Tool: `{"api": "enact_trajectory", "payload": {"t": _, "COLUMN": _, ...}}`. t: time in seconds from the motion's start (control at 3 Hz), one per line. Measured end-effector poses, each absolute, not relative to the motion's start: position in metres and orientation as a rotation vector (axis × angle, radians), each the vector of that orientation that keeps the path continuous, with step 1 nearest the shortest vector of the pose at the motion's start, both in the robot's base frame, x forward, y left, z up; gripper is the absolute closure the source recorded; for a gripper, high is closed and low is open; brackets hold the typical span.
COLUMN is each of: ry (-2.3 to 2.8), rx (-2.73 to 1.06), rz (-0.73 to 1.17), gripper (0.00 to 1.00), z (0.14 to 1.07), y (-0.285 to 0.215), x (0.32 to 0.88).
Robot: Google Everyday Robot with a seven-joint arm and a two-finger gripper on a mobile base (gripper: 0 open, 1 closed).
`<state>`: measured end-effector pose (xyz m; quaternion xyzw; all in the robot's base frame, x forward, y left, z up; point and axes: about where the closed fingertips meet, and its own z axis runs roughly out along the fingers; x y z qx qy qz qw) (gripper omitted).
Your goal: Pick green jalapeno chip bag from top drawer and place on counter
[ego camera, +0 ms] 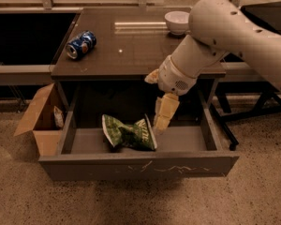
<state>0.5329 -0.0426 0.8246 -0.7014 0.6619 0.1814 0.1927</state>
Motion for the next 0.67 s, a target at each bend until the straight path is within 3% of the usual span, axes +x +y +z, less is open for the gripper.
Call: {"api": "enact_trajectory", "payload": {"t": 0.67, "ry": 1.794, "rx": -2.108, "rz": 0.604, "gripper": 0.0, "z": 0.766, "y": 0.007, "x": 0.537}}
